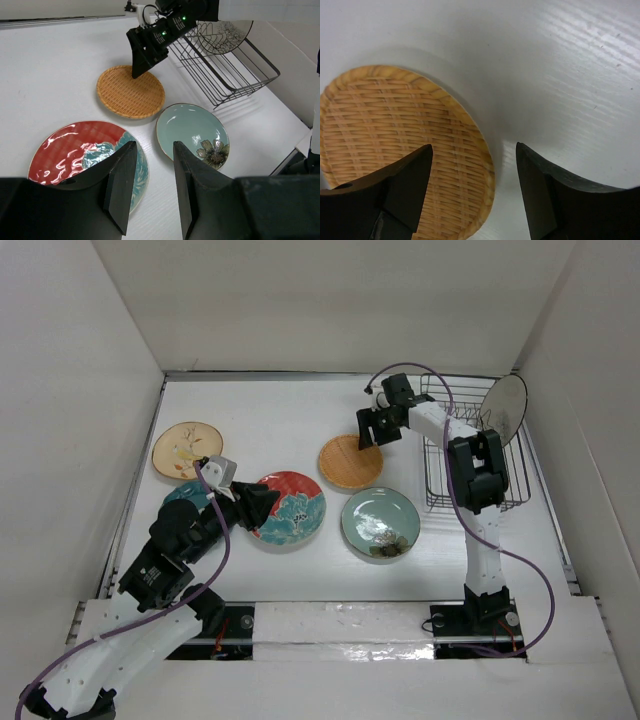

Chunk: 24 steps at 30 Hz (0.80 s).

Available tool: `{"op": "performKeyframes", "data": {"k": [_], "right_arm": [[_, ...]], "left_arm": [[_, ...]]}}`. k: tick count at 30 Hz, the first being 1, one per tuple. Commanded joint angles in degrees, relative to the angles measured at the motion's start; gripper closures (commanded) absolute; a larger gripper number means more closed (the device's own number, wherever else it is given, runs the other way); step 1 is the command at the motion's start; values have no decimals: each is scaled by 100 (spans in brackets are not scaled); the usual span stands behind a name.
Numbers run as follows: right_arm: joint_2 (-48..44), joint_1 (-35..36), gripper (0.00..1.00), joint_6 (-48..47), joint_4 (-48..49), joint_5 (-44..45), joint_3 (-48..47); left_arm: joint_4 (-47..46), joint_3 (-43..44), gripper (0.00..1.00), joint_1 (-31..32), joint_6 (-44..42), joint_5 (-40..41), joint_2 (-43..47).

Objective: Load the plates into the dish rack

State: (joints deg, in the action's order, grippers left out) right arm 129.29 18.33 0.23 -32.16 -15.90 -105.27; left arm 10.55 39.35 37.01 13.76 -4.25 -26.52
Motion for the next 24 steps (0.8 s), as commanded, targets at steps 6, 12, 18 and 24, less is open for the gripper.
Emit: {"op": "performKeyframes", "data": {"k": [6,12,18,24], "right_arm": [[500,-66,39,-418,-502,-1169,-353],[597,-180,72,-216,-247,-1653,-309],[334,-374,100,249,306,-1767,-213],[-755,-479,100,829,1422,-1584,296]], "left_arm": [[-255,125,67,25,-14,-32,-63],[-255,134,67,25,-5,-14,-81],[-264,134,67,25,-14,12,-99],[-255,134,67,25,-22,12,-107]]}}
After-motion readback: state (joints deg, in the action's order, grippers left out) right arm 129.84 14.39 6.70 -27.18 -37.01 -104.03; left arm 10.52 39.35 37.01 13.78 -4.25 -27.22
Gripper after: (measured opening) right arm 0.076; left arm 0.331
